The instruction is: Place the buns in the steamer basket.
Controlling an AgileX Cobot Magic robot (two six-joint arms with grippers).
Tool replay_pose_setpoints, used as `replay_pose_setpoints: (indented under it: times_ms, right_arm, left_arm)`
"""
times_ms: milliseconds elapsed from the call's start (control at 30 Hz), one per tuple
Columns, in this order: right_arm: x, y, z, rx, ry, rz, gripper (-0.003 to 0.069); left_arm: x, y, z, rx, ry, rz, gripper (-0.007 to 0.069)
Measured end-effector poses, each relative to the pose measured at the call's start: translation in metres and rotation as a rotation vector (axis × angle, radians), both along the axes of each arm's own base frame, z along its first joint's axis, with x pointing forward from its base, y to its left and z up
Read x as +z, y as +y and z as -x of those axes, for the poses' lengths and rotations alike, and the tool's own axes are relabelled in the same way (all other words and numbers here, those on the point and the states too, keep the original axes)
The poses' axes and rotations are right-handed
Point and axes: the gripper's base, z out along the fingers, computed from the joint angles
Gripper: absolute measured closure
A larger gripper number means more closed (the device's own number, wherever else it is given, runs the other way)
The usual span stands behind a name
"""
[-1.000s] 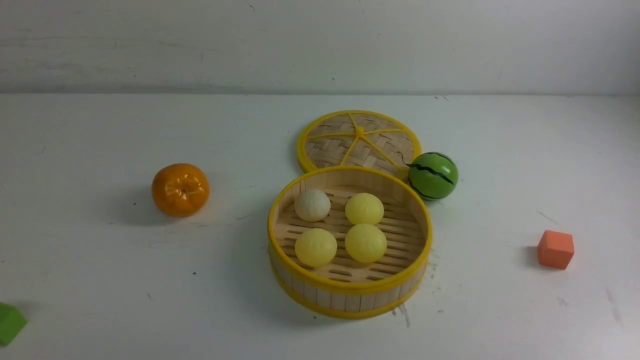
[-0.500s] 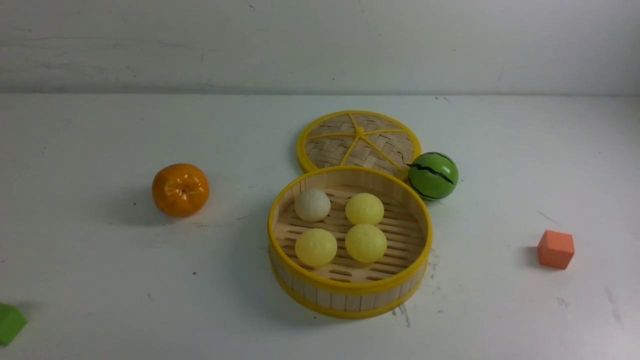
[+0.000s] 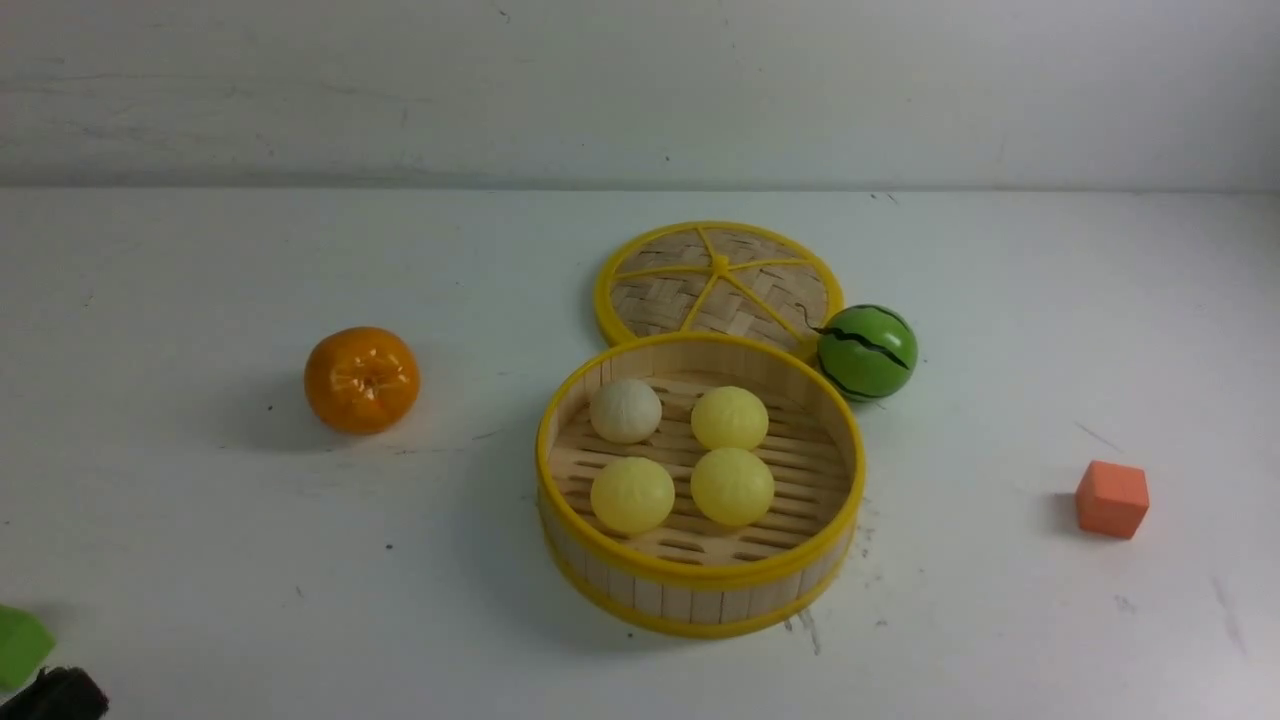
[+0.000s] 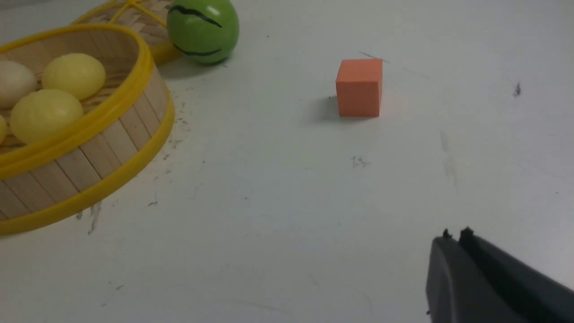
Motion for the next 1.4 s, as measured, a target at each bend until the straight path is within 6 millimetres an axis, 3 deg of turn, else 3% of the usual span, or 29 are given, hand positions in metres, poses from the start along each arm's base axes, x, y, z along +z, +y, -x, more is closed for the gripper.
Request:
replay_pose_setpoints:
  times_ms: [167,267,1400]
  right_arm:
    - [0.000,0.000,0.000,0.000,0.000,0.000,0.0643]
    - [0.000,0.000,0.000,0.000,0.000,0.000,0.0640]
    - [0.000,0.000,0.000,0.000,0.000,-0.003,0.0606]
  left_arm:
    - [-0.027,0.000,0.002,0.038,0.241,-0.040,0.0638]
    - [-0.033,-0.001,0.004,0.024,0.299,-0.049,0.0638]
    - [-0.033,-0.001,0.004,0.021,0.304,-0.042,0.0638]
